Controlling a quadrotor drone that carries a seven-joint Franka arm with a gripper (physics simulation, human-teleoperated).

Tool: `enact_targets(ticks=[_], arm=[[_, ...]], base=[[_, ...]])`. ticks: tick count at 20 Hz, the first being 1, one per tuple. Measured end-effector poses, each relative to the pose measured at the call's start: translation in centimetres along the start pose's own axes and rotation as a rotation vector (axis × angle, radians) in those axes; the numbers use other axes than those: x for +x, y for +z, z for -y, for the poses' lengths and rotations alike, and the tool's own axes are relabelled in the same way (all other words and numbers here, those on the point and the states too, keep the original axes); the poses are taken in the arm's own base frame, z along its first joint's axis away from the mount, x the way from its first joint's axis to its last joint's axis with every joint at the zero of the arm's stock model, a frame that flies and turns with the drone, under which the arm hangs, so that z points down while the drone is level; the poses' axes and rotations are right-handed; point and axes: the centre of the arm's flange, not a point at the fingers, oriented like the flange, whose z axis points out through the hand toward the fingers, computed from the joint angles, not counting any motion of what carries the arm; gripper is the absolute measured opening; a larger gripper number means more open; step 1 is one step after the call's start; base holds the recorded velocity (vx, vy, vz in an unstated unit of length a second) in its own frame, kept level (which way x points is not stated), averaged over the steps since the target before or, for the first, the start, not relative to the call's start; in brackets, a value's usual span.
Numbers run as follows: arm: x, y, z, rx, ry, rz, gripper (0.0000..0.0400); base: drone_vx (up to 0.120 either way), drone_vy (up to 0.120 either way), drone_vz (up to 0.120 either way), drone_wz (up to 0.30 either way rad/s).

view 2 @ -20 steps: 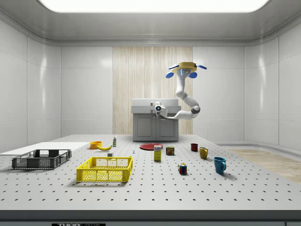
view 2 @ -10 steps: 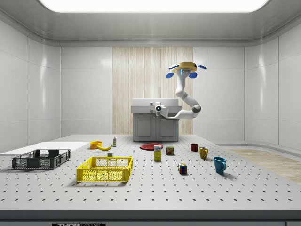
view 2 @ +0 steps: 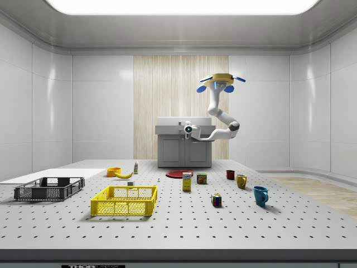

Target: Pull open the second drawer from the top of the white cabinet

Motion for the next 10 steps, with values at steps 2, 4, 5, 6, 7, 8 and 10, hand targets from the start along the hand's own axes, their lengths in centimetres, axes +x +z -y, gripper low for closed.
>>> enact_targets(ticks=[2, 4, 5, 6, 7, 8, 10], arm=[[0.20, -0.02, -0.08, 0.000, -0.011, 0.000, 0.0278], [0.33, -0.03, -0.14, -0.001, -0.019, 0.000, 0.0286], [0.37, -0.04, -0.16, -0.001, -0.022, 0.000, 0.0289], [0.41, -0.04, -0.17, -0.001, -0.024, 0.000, 0.0292], [0.44, -0.04, -0.19, -0.001, -0.026, 0.000, 0.0294], [0.46, -0.05, -0.20, -0.001, -0.028, 0.000, 0.0295], [0.49, -0.05, -0.21, -0.001, -0.030, 0.000, 0.0296]], base=[[0.000, 0.060, 0.000, 0.000], [0.000, 0.000, 0.000, 0.000], [0.000, 0.000, 0.000, 0.000], [0.000, 0.000, 0.000, 0.000], [0.000, 0.000, 0.000, 0.000], [0.000, 0.000, 0.000, 0.000], [0.000, 0.000, 0.000, 0.000]])
